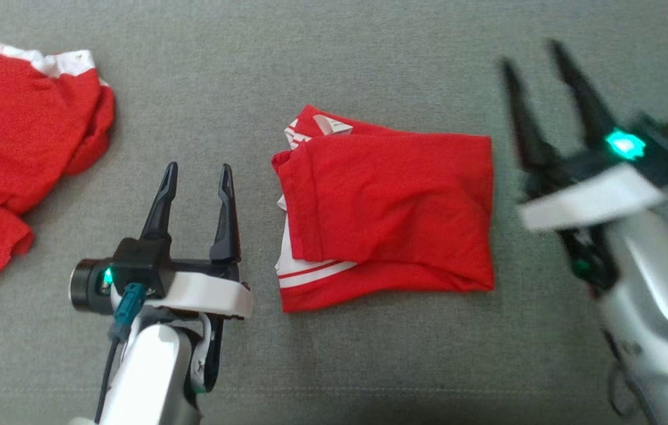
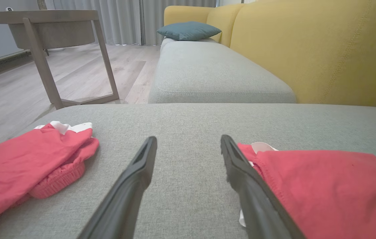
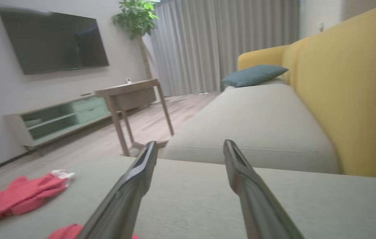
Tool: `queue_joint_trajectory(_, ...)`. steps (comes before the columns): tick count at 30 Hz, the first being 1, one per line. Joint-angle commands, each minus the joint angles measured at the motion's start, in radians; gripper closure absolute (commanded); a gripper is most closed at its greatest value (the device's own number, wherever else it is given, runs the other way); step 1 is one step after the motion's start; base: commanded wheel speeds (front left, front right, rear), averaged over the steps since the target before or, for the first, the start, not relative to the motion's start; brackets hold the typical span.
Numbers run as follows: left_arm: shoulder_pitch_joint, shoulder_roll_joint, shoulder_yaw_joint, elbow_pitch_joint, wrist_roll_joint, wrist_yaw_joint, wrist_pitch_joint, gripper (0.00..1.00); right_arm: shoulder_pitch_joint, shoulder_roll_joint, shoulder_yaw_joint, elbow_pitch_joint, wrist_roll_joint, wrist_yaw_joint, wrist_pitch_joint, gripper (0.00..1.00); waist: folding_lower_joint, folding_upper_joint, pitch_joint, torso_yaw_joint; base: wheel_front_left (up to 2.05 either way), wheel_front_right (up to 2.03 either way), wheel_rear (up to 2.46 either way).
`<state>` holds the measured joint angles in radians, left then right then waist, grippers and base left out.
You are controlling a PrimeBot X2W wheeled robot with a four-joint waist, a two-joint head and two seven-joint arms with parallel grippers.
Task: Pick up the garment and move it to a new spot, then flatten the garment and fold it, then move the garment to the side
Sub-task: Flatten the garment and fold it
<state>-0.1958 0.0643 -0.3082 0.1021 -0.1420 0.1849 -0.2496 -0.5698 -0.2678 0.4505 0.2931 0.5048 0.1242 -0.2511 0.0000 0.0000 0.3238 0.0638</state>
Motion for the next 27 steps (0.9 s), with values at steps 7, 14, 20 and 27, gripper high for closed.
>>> queue_joint_trajectory(7,0.008,0.038,0.071,-0.047,0.013,0.013,-0.012,0.0,0.329,0.006,-0.341,-0.222,-0.216,0.007,0.039,0.0,0.0,0.0,-0.043,-0.034,0.0,0.0,0.0)
queue_joint_trajectory(14,0.042,0.06,0.087,-0.049,0.007,0.015,-0.012,0.0,0.47,0.066,-0.405,-0.337,-0.261,0.007,0.118,0.0,0.0,0.0,-0.098,-0.053,0.0,0.0,0.0)
queue_joint_trajectory(20,0.083,0.078,0.091,-0.047,0.001,0.015,-0.01,0.0,0.533,0.101,-0.42,-0.373,-0.267,0.007,0.153,0.0,0.0,0.0,-0.146,-0.063,0.0,0.0,0.0)
queue_joint_trajectory(27,0.137,0.098,0.086,-0.044,-0.009,0.01,0.006,0.0,0.614,0.137,-0.439,-0.407,-0.28,0.007,0.194,0.0,0.0,0.0,-0.211,-0.07,0.0,0.0,0.0)
